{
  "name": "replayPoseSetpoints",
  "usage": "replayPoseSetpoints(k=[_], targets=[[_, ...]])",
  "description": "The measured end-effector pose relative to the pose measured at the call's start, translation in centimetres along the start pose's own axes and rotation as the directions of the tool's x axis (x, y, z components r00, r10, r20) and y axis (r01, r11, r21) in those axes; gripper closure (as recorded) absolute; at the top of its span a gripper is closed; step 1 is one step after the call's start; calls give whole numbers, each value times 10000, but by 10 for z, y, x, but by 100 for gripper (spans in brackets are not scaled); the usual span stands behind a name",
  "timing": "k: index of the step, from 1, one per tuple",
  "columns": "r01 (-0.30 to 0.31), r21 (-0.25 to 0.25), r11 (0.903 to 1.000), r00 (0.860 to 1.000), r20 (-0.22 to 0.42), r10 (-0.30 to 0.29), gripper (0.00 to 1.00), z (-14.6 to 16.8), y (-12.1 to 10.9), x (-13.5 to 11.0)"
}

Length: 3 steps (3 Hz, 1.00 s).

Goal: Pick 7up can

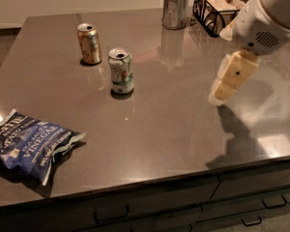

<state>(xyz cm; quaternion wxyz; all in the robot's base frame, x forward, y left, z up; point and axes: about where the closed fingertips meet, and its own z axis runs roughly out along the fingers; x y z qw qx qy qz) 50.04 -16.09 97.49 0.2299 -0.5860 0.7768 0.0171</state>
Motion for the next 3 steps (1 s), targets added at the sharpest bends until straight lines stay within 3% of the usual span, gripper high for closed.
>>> replayPoseSetpoints(k=[1, 2, 3], targets=[[-120, -177, 9998, 9950, 990, 137, 0, 35, -22, -43], [-299, -461, 9985, 9814, 1883, 381, 0, 74, -30, -86], [-771, -364, 9964, 9677, 2377, 835, 0, 104, -42, -113]])
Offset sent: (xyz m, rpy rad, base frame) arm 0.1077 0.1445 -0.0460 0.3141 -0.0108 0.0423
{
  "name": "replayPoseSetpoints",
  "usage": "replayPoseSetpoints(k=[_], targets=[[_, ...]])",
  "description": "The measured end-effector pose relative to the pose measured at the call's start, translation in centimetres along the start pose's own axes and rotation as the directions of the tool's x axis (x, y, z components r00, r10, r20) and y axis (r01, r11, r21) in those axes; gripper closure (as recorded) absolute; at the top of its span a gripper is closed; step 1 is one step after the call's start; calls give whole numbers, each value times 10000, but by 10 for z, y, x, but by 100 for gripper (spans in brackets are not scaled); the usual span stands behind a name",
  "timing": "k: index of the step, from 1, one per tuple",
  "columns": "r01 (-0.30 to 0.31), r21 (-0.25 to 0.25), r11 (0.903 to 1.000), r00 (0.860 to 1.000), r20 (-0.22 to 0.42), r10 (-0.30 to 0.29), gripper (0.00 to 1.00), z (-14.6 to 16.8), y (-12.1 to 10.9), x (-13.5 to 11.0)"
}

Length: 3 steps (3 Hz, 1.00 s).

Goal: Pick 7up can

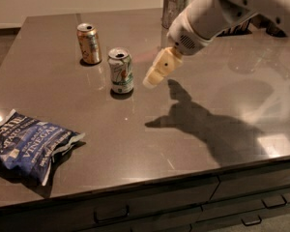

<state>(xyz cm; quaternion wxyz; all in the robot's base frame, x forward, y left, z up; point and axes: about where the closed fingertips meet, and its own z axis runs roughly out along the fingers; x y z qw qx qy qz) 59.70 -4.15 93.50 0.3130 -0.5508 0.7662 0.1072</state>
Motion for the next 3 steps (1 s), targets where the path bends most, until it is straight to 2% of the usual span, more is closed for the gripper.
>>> replayPoseSetpoints(k=[1, 2, 3], targets=[[-617, 177, 9979, 9963, 615, 606, 0, 27, -8, -19], [-886, 0, 9961, 9901, 1089, 881, 0, 51, -7, -40], [-953, -264, 9951, 9868, 1293, 979, 0, 70, -2, -52]])
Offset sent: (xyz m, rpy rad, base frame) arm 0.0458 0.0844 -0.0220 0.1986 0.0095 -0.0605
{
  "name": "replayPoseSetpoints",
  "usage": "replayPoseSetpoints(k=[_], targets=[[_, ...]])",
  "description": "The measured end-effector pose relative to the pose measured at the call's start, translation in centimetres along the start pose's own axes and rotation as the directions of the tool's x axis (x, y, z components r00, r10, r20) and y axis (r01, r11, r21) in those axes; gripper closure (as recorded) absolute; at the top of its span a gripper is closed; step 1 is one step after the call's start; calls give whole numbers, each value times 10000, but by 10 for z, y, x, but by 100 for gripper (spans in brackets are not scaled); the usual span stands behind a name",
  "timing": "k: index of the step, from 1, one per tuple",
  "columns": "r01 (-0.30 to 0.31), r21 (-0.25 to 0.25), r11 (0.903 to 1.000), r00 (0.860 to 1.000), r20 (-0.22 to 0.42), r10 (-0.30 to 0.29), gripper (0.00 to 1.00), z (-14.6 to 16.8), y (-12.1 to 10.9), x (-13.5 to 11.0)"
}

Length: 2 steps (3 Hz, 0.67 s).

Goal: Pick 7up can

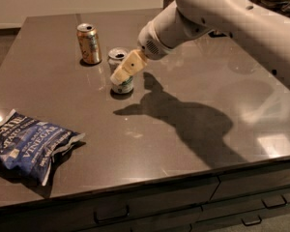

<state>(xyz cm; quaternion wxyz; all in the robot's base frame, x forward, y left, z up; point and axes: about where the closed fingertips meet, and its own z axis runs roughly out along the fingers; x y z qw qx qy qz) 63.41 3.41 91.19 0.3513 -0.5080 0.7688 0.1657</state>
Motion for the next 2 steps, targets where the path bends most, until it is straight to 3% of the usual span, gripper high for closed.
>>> replayPoseSetpoints(k=[2], targets=[[37, -477, 9989, 9996, 284, -24, 41, 21, 13, -18]])
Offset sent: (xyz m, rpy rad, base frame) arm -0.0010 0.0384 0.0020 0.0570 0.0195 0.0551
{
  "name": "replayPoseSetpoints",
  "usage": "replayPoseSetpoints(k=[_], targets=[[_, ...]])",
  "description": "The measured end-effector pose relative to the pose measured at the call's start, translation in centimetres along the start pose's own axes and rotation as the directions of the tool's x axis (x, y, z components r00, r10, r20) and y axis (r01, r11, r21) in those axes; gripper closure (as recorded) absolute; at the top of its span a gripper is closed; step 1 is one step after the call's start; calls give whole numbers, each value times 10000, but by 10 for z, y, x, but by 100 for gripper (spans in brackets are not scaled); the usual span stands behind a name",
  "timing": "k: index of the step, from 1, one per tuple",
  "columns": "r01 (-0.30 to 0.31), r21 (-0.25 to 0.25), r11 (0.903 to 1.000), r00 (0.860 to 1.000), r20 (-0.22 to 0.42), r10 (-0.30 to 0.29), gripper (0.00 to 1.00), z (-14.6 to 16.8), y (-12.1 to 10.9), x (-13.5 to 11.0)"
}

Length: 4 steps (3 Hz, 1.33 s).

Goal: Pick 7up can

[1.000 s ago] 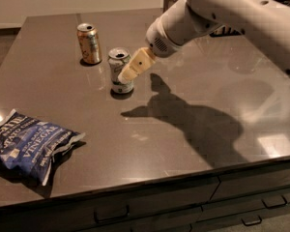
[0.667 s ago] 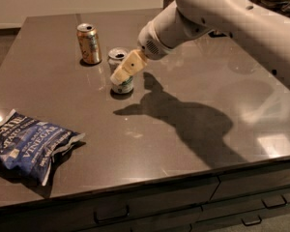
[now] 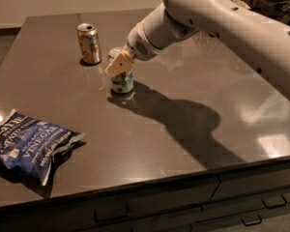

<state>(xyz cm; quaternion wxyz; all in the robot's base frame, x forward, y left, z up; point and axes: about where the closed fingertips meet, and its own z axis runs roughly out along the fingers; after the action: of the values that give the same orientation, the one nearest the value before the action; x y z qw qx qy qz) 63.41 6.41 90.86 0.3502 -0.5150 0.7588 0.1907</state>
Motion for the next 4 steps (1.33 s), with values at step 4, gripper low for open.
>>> replayPoseSetpoints(k=[4], targets=[[1494, -624, 9868, 9816, 1290, -1404, 100, -77, 20, -70]])
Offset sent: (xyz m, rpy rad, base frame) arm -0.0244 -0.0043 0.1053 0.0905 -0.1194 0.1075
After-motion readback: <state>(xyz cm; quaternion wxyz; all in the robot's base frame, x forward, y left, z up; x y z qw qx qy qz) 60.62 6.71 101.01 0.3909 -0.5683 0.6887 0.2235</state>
